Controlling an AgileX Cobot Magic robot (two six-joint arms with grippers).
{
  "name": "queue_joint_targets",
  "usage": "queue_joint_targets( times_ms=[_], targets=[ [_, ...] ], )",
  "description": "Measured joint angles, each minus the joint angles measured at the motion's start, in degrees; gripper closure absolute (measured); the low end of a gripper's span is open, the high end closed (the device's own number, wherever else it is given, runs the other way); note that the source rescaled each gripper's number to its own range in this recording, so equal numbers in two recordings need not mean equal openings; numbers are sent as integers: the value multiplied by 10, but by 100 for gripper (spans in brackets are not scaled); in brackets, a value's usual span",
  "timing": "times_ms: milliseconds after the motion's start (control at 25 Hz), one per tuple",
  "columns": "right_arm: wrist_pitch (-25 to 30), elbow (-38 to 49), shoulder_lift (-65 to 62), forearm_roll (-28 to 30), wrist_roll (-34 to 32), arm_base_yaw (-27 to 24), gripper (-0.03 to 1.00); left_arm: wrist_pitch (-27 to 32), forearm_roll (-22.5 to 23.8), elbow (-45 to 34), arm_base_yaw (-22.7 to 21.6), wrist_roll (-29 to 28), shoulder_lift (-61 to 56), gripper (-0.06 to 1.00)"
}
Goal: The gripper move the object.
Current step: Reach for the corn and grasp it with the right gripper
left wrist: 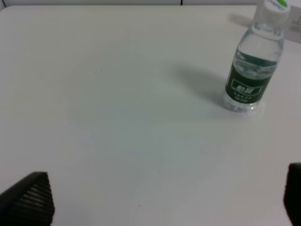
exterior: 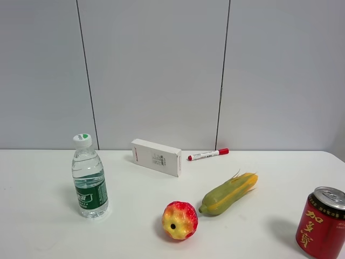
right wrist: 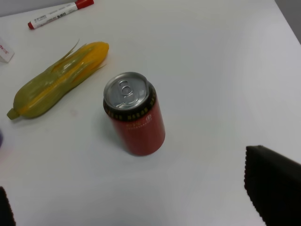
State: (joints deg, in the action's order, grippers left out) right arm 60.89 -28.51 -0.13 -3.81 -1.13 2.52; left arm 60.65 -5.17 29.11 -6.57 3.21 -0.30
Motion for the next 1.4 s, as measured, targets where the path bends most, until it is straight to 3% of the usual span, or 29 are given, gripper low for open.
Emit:
queue_joint_targets(
  times_ms=[960,1240,1400],
  targets=[
    [-1,-5,0,0,2,0,-3,0,0,0,0,0,0,-6],
    [-25,-161,128,-5,44,0,-3,0,0,0,0,0,0,-6],
    [-28,-255,273,-65,72,0,-3,0,0,0,0,0,0,-6]
  ],
)
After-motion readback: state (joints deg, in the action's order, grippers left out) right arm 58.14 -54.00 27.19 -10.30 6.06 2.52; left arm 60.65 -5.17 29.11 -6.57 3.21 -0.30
